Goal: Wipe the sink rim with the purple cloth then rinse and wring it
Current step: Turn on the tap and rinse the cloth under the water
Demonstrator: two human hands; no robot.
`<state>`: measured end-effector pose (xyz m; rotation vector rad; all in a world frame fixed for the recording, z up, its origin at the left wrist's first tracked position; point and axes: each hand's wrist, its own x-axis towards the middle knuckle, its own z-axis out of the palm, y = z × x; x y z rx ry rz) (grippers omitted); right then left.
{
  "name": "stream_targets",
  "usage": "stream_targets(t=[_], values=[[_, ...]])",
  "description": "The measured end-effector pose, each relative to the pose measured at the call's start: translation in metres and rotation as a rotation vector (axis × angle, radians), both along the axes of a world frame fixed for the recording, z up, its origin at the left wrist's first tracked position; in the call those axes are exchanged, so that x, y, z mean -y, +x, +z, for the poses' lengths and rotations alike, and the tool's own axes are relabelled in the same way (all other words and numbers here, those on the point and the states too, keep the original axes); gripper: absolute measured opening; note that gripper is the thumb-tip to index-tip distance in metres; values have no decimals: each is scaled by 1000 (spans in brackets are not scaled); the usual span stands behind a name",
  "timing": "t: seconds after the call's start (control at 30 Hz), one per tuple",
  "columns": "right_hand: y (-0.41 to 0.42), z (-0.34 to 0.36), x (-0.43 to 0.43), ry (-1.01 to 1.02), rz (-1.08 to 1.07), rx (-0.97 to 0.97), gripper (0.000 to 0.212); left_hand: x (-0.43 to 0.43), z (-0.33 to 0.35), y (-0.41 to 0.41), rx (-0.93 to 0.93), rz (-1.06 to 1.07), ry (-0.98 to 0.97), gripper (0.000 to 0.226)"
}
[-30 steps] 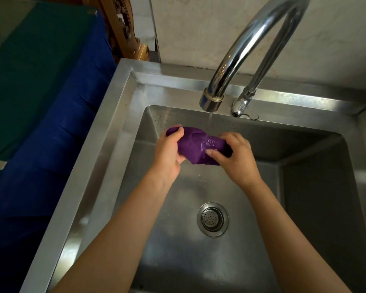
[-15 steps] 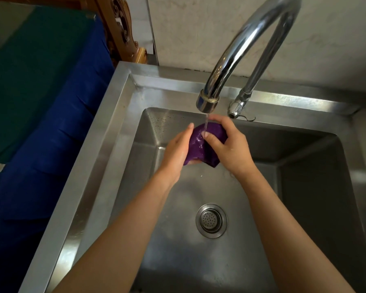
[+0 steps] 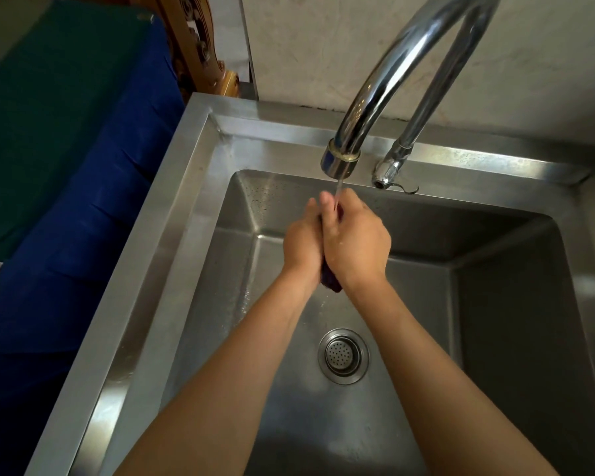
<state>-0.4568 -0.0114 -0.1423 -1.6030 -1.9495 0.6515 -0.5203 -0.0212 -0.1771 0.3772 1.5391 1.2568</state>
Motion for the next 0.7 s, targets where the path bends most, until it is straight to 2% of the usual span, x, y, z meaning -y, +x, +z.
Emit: stream_targets(t=[0.17, 0.23, 0.3, 0.37, 0.43, 0.5, 0.53, 0.6, 0.67, 0.7], values=[[5, -12, -27, -289, -161, -358, 42, -2, 12, 8, -213, 74, 28, 51], [7, -18, -30, -395, -152, -489, 43, 3, 17, 8, -316, 91, 79, 50], [11, -17, -32, -464, -97, -542, 38, 9, 14, 5, -317, 95, 113, 46], [18, -15, -31, -468, 18, -471, 29, 9, 9, 0, -213, 101, 98, 40], [24, -13, -25, -434, 152, -437, 29, 7, 7, -9, -13, 105, 29, 44], [24, -9, -13, -299, 263, -376, 29, 3, 8, -16, 195, 87, -37, 46], [20, -5, -6, -206, 295, -299, 28, 1, 7, -17, 223, 72, -57, 42], [8, 5, 4, -50, 282, -64, 32, 1, 11, -9, 235, 26, -15, 51], [0, 16, 2, 58, 215, 160, 42, 1, 14, 1, 204, 26, -11, 59], [-2, 17, -3, 62, 175, 210, 44, 2, 16, 1, 134, 8, -61, 56]])
